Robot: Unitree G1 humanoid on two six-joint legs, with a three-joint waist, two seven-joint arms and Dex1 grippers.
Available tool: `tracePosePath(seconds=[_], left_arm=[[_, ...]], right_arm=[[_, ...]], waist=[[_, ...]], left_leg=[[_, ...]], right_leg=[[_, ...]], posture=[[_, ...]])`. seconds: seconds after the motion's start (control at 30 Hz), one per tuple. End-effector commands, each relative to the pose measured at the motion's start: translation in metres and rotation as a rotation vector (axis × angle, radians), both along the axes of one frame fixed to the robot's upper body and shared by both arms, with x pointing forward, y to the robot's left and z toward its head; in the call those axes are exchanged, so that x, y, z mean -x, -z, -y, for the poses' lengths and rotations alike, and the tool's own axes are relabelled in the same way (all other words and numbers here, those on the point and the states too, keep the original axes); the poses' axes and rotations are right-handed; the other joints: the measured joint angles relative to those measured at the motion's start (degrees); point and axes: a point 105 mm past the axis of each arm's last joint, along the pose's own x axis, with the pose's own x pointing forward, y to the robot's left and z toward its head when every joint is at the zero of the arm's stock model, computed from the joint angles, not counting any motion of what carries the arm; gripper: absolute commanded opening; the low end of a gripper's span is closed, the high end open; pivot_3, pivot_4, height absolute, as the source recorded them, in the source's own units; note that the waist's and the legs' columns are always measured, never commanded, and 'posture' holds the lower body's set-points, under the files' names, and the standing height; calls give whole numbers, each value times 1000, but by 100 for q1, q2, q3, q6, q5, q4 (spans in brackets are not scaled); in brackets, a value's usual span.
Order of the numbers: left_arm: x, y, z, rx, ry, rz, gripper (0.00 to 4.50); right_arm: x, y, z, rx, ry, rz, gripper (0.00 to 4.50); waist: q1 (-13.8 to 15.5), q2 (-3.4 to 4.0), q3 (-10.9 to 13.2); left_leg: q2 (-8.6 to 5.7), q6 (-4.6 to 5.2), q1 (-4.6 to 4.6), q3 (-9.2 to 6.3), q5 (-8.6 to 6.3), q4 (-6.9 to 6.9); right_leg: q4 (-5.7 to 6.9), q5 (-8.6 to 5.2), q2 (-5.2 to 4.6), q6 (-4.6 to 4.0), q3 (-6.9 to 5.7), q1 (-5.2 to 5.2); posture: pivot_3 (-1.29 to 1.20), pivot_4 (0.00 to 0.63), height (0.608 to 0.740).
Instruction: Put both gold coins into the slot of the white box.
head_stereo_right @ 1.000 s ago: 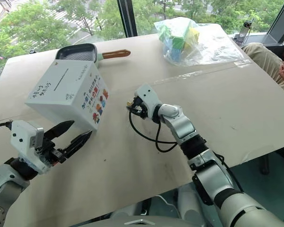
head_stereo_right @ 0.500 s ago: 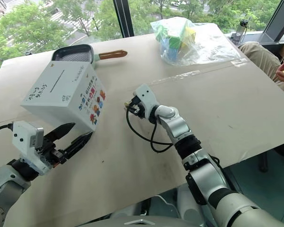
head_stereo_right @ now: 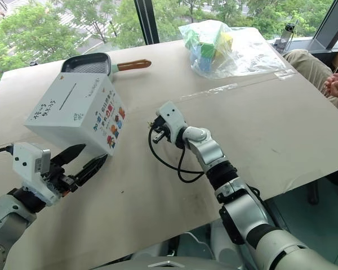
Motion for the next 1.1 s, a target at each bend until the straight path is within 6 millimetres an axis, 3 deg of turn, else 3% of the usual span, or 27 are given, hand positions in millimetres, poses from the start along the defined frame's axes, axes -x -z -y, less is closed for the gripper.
tracePosePath(seconds=[0.03, 0.2, 0.4, 0.57, 0.7, 0.8, 1.1], left_arm=[[0, -6, 0, -1, -10, 32, 3583], [-3, -11, 12, 137, 18, 71, 3583], [-2, -36, 37, 493, 139, 182, 3583], [-3, -53, 38, 757, 160, 271, 3583], [-3, -64, 41, 935, 201, 305, 3583], [-4, -67, 57, 1008, 270, 289, 3583], [-11, -68, 78, 1092, 367, 256, 3583]], right_arm=[[3, -26, -7, -88, -29, 35, 14], [9, -53, -3, -238, -73, 3, 14], [31, -91, 9, -475, -229, -122, 14], [50, -111, 22, -580, -370, -203, 14], [64, -121, 29, -633, -468, -264, 14], [80, -130, 34, -676, -571, -314, 14], [108, -138, 39, -715, -731, -397, 14]], waist=[[0, 0, 0], [8, 1, 1], [14, -1, 0], [18, -1, -1], [19, -1, -1], [32, -2, -1], [27, -2, -2]], left_leg=[[0, 0, 0, 0, 0, 0], [0, 0, -1, -2, 0, 0], [0, 0, -1, -3, 0, 1], [-1, 1, -2, -4, 0, 1], [0, 1, -1, -3, 0, 2], [-1, 1, -3, -2, 0, 2], [-3, 2, -1, 0, 0, 4]], right_leg=[[0, 0, 0, 0, 0, 0], [0, 0, -1, 0, -1, 0], [0, 1, -6, 1, -1, 0], [0, 1, -8, 1, -1, 1], [2, 1, -7, 1, -1, 1], [1, 1, -7, 1, 0, 1], [2, 1, -5, 1, 2, 2]], posture=[[0, 150, 721], [0, 150, 721], [0, 150, 721], [0, 150, 721], [0, 150, 721], [0, 150, 721], [0, 150, 721]])
